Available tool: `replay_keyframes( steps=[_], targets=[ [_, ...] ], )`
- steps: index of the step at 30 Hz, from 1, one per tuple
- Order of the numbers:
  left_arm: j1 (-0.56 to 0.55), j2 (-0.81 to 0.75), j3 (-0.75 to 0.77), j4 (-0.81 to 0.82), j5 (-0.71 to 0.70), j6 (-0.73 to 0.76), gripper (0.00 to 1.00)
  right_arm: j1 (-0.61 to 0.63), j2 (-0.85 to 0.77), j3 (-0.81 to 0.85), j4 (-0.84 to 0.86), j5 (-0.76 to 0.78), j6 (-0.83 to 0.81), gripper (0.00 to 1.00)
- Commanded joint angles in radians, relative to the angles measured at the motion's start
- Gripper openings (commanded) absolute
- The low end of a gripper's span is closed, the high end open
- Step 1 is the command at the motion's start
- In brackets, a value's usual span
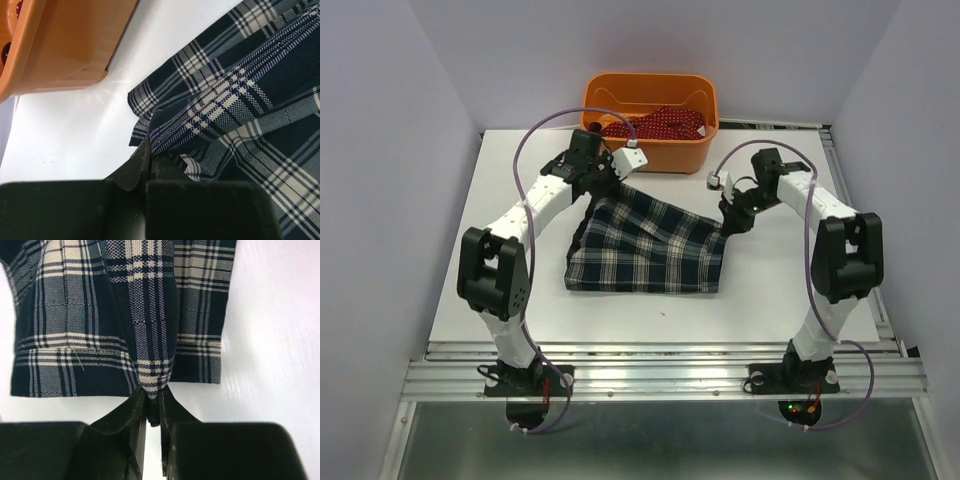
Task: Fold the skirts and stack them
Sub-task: Fold the skirt
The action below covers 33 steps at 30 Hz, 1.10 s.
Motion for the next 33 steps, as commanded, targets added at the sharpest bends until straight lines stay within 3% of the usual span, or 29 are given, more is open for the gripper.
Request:
replay_keyframes(
  steps=[1,4,6,8,10,14,18,23,27,33],
  targets=[
    [0.032,0.089,0.075,0.149,-0.052,0.003,0.0,-0.016,0.112,0.081,-0.014,-0.006,-0.035,0.16],
    [0.032,0.166,0.098,0.191,-0.071,-0.009,0.01,-0.016,0.187,0.127,-0.005,-0.008,-0.032,0.29],
    [0.035,0.201,0.114,0.212,-0.086,-0.02,0.11,-0.016,0.216,0.153,0.001,0.003,-0.016,0.47],
    [0.038,0.241,0.143,0.238,-0.112,-0.055,0.28,-0.016,0.258,0.172,0.006,0.015,0.015,0.54],
    [0.041,0.25,0.176,0.225,-0.111,-0.087,0.37,-0.016,0.276,0.199,0.018,0.014,0.072,0.62],
    [0.047,0.157,0.214,0.166,-0.101,-0.152,0.46,-0.035,0.272,0.271,0.016,-0.029,0.187,0.66],
    [0.049,-0.027,0.147,0.056,-0.113,-0.221,0.75,-0.044,0.256,0.336,0.001,-0.08,0.303,0.71],
    [0.058,-0.187,0.001,-0.084,-0.046,-0.303,0.77,-0.044,0.267,0.377,0.004,-0.121,0.376,0.73],
    [0.056,-0.32,-0.204,-0.125,0.093,-0.31,0.75,-0.044,0.308,0.379,0.021,-0.135,0.417,0.73],
    [0.038,-0.345,-0.343,-0.205,0.129,-0.219,0.55,-0.044,0.39,0.344,0.016,-0.109,0.455,0.63]
  ],
)
